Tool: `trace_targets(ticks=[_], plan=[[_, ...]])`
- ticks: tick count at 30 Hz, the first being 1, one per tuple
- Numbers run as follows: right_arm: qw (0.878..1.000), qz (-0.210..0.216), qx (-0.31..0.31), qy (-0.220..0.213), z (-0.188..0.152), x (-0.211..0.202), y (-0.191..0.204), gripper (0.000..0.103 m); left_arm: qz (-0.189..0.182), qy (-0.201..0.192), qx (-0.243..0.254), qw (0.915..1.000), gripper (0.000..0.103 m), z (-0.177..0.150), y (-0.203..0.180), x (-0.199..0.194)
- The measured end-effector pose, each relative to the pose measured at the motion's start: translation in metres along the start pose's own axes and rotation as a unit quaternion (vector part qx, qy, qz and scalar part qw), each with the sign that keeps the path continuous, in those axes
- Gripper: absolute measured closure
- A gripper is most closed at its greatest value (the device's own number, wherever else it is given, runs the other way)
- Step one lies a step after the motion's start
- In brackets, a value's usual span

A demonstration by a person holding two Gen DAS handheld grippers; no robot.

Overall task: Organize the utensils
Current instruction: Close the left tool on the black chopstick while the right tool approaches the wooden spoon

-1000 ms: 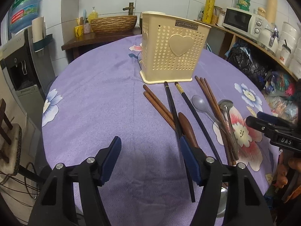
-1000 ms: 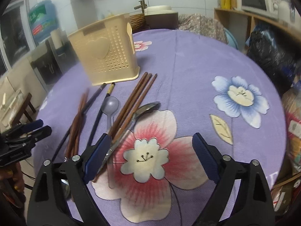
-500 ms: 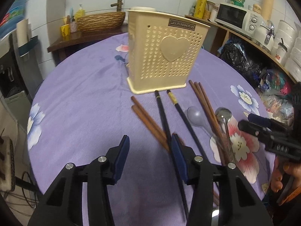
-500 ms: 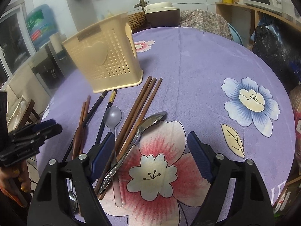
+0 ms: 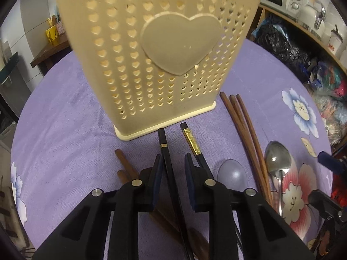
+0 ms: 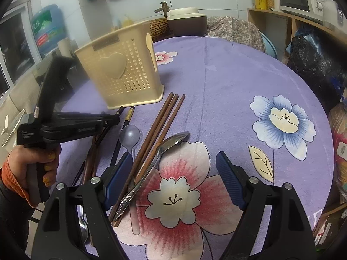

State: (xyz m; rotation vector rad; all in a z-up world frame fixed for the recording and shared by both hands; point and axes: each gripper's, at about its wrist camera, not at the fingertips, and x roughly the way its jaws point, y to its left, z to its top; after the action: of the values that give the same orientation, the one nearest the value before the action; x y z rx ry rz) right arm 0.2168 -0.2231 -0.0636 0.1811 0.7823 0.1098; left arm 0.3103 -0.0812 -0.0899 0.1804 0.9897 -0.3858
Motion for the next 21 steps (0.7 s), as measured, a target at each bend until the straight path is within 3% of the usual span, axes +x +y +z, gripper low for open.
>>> trace_targets(ticks=[5,9,16,21], plan=[[1.0,0.001,-0.004,-0.003,0.003,0.0,0.002,0.024,0.016,-0.001,0.003,0.9999,0.092,0.008,-0.003,0.001],[1.0,0.006,-0.009,-0.003,0.007,0.002,0.008,0.024,0.007,-0.002,-0.008,0.9999,0.094,0.012,0.0,0.002],[0.999,0.029,-0.033,-0.002,0.018,0.003,0.03,0.024,0.021,-0.084,-0.031,0.9958,0.094,0.001,0.02,-0.057],[0.995,0.074,-0.062,0.021,0.021,0.012,0.064,0.026,0.028,-0.086,-0.087,0.9921,0.094,-0.019,0.062,-0.067]])
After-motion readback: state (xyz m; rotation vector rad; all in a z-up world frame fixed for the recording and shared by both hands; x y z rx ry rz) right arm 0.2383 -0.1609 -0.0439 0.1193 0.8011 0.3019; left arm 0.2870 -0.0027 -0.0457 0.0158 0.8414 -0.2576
